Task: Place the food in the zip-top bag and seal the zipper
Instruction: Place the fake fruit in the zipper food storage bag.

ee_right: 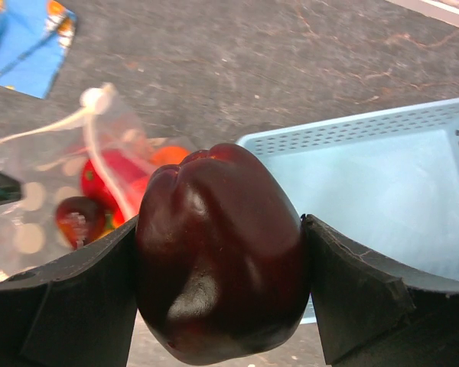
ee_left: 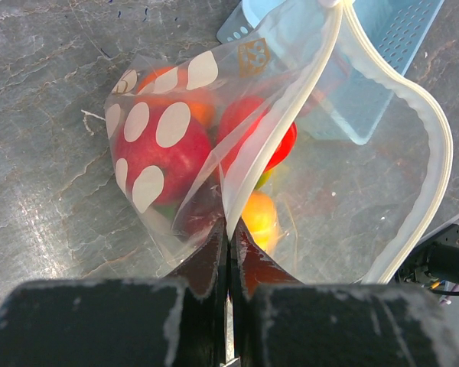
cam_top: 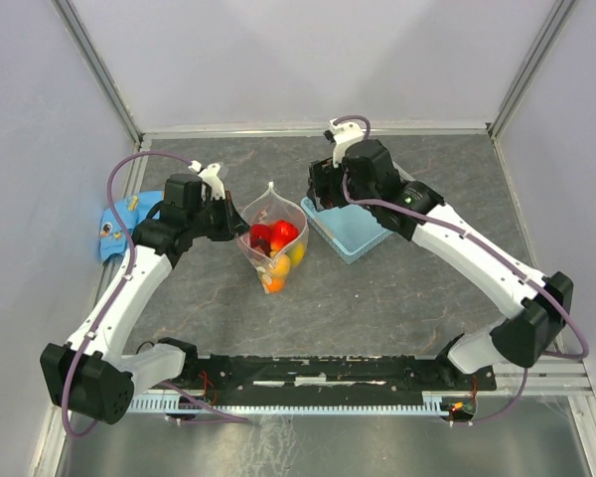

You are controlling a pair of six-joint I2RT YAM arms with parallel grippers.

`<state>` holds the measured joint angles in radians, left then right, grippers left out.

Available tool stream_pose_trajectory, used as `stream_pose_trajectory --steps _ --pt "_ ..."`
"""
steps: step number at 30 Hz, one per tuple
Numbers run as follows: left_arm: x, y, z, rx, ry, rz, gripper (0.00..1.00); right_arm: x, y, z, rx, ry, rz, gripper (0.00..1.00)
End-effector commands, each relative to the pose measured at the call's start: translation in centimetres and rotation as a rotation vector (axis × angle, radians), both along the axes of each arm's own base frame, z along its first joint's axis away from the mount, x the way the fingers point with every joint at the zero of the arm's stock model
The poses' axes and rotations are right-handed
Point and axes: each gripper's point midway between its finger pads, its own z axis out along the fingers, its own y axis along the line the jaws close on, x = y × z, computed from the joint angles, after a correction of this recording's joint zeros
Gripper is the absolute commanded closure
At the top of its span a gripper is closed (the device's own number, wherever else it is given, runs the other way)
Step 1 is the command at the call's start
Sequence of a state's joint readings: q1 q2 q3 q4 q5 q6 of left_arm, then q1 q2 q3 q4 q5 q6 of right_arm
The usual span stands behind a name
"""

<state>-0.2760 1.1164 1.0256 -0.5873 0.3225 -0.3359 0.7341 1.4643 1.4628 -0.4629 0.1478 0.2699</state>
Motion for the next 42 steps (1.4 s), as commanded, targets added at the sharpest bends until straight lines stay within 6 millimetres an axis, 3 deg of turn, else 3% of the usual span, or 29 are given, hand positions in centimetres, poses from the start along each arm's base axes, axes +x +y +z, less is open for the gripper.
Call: stream_pose_trajectory --steps 1,9,15,21,30,41,42 --pt "0.2 -0.3 1.8 -0.034 -0.068 -0.017 0.97 -2.3 3.1 4.5 0.172 -0.073 0.04 0.38" --pt "0.2 -0.4 1.9 -0.038 -0.072 -0.018 0.97 -5.4 9.2 5.5 0.257 -0.096 0.146 0.37" --pt "0.1 -0.5 2.0 -0.043 -0.073 -0.022 0.97 -6.1 11.8 3.8 0.262 -0.091 0.137 0.35" --pt "0.1 -0.5 2.1 -0.047 -0.077 -0.024 0.97 -4.9 11.6 0.8 0.211 -0.056 0.035 0.31" --pt "0.1 -0.5 2.0 -0.045 -0.073 -0.022 0.97 -4.9 12.7 -2.9 0.187 0.037 0.012 0.18" --pt "0.3 -0.3 1.6 -0.035 -0.064 -0.014 0.97 -5.3 11.9 -3.0 0.16 0.03 0.024 0.07" --pt "0.4 -0.3 1.6 -0.035 -0.064 -0.014 0.97 -5.4 11.8 -2.9 0.156 0.028 0.027 0.02"
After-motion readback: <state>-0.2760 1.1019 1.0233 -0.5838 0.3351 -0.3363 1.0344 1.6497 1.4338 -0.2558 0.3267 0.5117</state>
